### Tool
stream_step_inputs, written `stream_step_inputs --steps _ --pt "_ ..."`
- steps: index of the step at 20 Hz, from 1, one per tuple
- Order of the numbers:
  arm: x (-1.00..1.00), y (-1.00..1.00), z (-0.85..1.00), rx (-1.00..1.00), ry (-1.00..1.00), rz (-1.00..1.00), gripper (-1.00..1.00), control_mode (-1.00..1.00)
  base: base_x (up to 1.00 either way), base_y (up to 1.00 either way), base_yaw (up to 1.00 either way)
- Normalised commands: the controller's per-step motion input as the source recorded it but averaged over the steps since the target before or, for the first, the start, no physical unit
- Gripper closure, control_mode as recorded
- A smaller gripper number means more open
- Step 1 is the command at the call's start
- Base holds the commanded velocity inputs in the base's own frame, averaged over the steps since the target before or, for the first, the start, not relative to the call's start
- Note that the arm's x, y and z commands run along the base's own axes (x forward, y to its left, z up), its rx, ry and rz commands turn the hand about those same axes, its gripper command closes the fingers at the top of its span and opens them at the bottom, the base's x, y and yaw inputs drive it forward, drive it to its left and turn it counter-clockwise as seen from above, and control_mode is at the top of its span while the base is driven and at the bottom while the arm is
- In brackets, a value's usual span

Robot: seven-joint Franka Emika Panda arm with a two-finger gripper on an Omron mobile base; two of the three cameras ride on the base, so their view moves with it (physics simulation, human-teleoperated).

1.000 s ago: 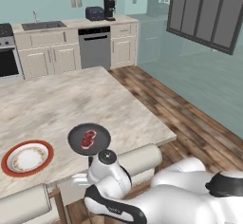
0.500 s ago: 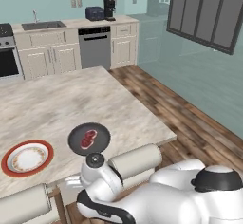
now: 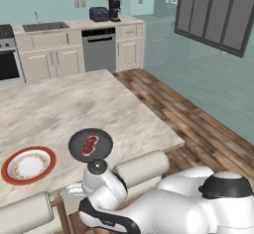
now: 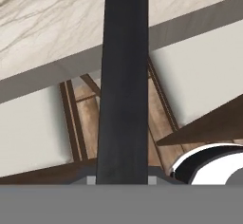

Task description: Pick up the pan with the steak in it and place it on the dining table. Then place the steak on the plate.

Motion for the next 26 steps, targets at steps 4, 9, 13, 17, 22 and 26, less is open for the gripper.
stream_step_inputs --steps 4,9,13,17,22,26 --pt "0.0 0.0 0.0 0.0 0.0 0.0 -1.0 -1.0 0.0 0.0 0.0" --pt "0.0 0.0 0.08 0.0 0.04 -0.01 -1.0 -1.0 0.0 0.0 0.0" --pt "0.0 0.0 0.3 0.0 0.07 -0.03 -1.0 -1.0 0.0 0.0 0.0" --pt "0.0 0.0 0.44 0.01 0.08 -0.04 -1.0 -1.0 0.0 0.0 0.0" --pt "0.04 0.0 0.47 0.0 0.1 -0.04 -1.0 -1.0 0.0 0.0 0.0" --pt "0.01 0.0 0.48 0.0 0.09 -0.04 -1.0 -1.0 0.0 0.0 0.0"
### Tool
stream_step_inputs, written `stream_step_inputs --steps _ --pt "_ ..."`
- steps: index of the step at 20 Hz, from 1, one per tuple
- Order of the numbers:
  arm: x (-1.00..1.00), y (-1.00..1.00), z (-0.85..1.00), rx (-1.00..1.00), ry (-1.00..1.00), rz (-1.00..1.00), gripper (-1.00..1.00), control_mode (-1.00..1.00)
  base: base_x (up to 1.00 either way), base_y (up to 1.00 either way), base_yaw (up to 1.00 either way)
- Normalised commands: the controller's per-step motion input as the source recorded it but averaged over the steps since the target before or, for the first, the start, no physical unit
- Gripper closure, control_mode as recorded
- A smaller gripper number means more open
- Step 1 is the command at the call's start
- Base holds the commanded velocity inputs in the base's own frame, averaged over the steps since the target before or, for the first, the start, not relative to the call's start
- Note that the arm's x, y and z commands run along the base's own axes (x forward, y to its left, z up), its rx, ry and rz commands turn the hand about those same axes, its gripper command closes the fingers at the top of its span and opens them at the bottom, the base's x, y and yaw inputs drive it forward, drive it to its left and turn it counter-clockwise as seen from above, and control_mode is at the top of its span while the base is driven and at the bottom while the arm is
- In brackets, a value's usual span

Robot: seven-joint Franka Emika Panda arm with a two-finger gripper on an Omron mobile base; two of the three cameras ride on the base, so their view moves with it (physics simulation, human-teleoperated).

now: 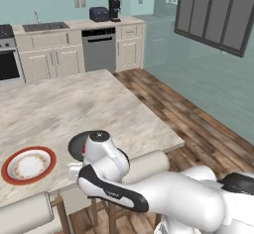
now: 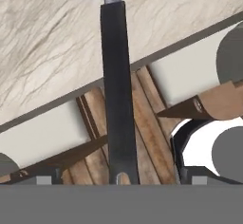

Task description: Pick up the pan with the steak in it and place it on the dining table. Then place the steak on the plate.

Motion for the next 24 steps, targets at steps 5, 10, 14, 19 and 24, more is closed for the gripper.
stream_step_inputs --steps 5,10,14,19,24 --pt "0.05 0.0 0.49 0.0 0.07 -0.04 -1.0 -1.0 0.0 0.0 0.0" --pt "0.41 0.0 0.3 0.0 0.11 -0.07 -1.0 -1.0 0.0 0.0 0.0" --pt "0.59 0.0 0.19 -0.02 0.14 -0.08 -1.0 -1.0 0.0 0.0 0.0" --pt "0.65 0.0 0.14 -0.04 0.16 -0.09 -1.0 -1.0 0.0 0.0 0.0" --pt "0.6 0.0 0.22 -0.03 0.16 -0.07 -1.0 -1.0 0.0 0.0 0.0"
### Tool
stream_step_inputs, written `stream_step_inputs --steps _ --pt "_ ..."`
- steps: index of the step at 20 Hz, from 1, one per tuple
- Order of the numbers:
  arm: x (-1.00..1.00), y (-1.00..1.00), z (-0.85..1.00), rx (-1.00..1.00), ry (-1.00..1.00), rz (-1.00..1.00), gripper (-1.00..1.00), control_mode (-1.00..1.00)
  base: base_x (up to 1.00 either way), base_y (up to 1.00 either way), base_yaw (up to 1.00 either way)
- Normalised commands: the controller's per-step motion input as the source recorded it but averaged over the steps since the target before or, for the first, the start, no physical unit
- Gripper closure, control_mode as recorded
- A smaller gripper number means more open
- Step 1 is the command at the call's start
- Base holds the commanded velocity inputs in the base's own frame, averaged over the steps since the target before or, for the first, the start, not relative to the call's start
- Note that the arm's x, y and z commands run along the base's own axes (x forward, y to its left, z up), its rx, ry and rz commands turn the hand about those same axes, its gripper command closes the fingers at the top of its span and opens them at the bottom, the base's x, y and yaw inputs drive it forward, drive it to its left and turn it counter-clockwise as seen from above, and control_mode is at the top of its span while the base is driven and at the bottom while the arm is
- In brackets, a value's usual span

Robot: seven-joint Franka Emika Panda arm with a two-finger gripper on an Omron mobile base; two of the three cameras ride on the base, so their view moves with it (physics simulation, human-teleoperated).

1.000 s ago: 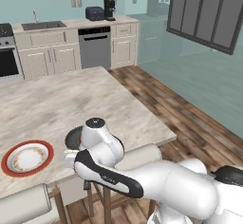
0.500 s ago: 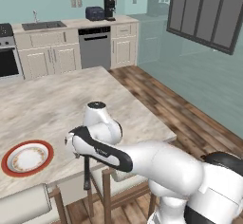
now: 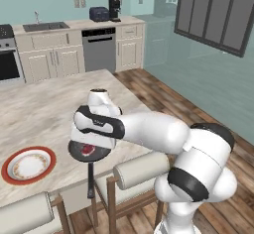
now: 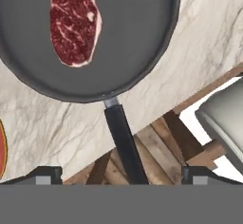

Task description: Pick up the pan with the steak in it and place it on the dining table. Then place the steak on the plate.

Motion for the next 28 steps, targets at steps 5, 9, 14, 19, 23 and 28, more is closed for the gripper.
stream_step_inputs --steps 5,9,14,19,23,28 --pt "0.27 0.04 0.24 -0.06 0.12 -0.04 -1.0 -1.0 0.0 0.0 0.0" --pt "0.01 0.02 0.05 -0.04 0.0 -0.01 -1.0 -1.0 0.0 0.0 0.0" --pt "-0.21 0.0 0.0 -0.01 -0.09 0.0 -1.0 -1.0 0.0 0.0 0.0" --pt "-0.49 0.0 0.0 -0.07 -0.29 0.0 -1.0 -1.0 0.0 0.0 0.0" --pt "-0.28 0.0 0.0 -0.11 -0.25 0.0 -1.0 -1.0 0.0 0.0 0.0" --pt "-0.12 0.0 -0.03 -0.11 -0.15 0.0 -1.0 -1.0 0.0 0.0 0.0"
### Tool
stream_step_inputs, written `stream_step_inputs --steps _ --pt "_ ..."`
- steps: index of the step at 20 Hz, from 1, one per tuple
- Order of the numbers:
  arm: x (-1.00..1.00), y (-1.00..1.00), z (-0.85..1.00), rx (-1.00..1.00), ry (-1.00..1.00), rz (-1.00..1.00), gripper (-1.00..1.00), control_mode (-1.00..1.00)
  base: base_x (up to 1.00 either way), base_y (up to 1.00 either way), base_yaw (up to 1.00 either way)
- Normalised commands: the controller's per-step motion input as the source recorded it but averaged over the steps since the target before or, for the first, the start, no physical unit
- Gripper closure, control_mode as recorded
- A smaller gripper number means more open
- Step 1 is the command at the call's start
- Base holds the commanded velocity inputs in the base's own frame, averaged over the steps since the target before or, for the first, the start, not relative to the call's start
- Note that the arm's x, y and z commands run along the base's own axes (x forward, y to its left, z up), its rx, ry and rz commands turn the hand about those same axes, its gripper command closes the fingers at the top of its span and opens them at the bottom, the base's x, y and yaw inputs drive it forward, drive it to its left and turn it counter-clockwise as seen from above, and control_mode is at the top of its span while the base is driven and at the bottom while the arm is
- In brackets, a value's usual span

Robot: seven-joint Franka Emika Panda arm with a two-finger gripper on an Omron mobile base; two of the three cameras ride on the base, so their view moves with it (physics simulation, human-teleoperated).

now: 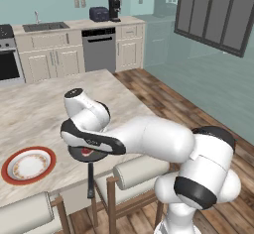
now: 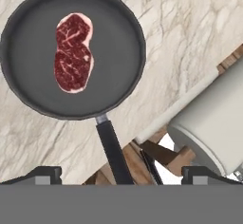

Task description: Pick up the pan with the steak in it and place it on the dining table. Then place the steak on the plate.

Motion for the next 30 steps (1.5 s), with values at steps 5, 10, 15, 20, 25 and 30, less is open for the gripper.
stream_step_inputs --steps 5,10,15,20,25,30 --pt "0.02 0.0 -0.02 -0.04 -0.01 0.0 -1.0 -1.0 0.0 0.0 0.0" --pt "0.0 0.0 0.0 0.0 0.0 0.0 -1.0 -1.0 0.0 0.0 0.0" --pt "0.21 -0.09 0.0 0.0 0.02 0.0 -1.0 -1.0 0.0 0.0 0.0" --pt "0.27 -0.09 -0.03 0.0 0.03 0.0 -1.0 -1.0 0.0 0.0 0.0" --pt "0.38 -0.06 -0.07 0.0 0.06 0.0 -1.0 -1.0 0.0 0.0 0.0" --pt "0.23 -0.01 -0.09 0.0 0.04 0.0 -1.0 -1.0 0.0 0.0 0.0"
